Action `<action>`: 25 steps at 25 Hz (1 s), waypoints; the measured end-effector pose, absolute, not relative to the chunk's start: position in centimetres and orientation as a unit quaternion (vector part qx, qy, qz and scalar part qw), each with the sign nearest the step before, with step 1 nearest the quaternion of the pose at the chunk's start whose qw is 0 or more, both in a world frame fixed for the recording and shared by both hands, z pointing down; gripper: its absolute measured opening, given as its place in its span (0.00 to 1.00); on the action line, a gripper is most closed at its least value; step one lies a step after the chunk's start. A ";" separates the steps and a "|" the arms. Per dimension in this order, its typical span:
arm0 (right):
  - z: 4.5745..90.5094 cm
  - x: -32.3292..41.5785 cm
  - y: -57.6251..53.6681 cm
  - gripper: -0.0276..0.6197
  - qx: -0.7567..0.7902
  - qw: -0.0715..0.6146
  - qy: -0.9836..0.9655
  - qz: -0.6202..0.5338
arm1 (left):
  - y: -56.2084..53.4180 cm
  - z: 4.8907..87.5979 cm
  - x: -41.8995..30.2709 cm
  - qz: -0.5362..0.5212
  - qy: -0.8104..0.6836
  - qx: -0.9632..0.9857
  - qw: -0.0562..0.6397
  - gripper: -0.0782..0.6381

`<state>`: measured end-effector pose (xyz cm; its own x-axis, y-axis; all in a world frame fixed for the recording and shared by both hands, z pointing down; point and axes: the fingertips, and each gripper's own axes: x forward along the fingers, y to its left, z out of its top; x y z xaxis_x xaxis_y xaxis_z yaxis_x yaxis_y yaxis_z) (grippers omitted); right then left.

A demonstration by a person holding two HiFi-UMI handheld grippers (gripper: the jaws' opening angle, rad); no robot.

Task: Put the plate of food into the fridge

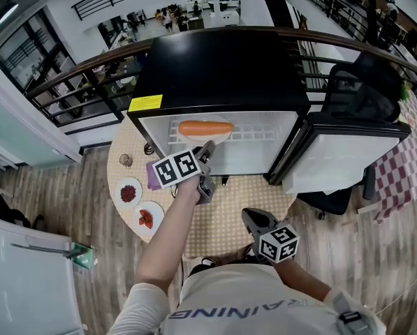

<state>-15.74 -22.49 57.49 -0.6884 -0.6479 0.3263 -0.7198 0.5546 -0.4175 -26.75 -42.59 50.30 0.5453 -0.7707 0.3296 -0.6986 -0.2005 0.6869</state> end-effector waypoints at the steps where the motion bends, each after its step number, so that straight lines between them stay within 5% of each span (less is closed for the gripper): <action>1: 57.5 -15.8 -22.5 0.08 0.388 0.068 -0.880 0.267 | -42.5 50.3 -26.7 -0.031 -0.477 0.779 0.406 0.31; 11: 58.0 -16.2 -22.3 0.08 0.381 0.075 -0.880 0.272 | -41.4 50.5 -27.1 0.056 -0.500 0.807 0.309 0.33; 17: 58.0 -16.4 -22.2 0.08 0.378 0.078 -0.882 0.271 | -40.8 50.1 -29.1 0.051 -0.545 0.791 0.274 0.15; 25: 58.0 -16.6 -22.0 0.08 0.374 0.080 -0.883 0.271 | -41.9 49.8 -28.6 0.066 -0.540 0.797 0.262 0.15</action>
